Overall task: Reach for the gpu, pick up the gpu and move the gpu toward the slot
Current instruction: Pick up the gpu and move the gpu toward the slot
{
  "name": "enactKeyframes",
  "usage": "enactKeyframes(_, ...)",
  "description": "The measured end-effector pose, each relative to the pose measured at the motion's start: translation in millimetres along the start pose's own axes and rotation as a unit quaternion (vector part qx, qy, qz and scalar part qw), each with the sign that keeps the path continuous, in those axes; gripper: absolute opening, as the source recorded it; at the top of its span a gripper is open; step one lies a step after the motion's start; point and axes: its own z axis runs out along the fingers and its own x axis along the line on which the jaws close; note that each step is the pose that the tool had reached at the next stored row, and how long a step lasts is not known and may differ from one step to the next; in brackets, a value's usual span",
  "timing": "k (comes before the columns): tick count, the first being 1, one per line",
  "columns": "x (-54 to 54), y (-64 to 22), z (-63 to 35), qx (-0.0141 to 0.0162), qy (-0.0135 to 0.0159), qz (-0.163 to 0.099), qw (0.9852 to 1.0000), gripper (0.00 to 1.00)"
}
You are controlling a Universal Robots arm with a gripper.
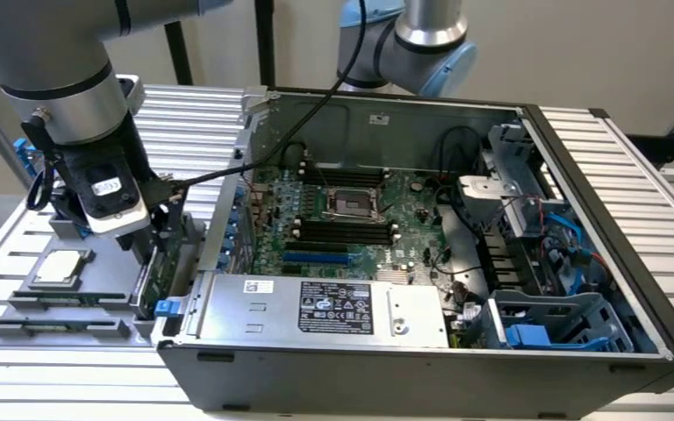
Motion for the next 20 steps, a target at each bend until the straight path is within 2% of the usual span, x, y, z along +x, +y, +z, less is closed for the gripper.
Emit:
enactKeyframes(7,0.1,4.9,12.8,0.001,-0.0003,0.0,1.0,0.48)
enactKeyframes(12,0.3,6.2,17.6,0.0082,-0.0004,0.0,1.0,0.48)
enactKeyframes(15,0.3,6.2,19.5,0.0112,-0.0003,0.0,0.9999,0.48)
enactKeyframes(20,0.4,6.1,21.3,0.0125,-0.0004,0.0,0.9999,0.48)
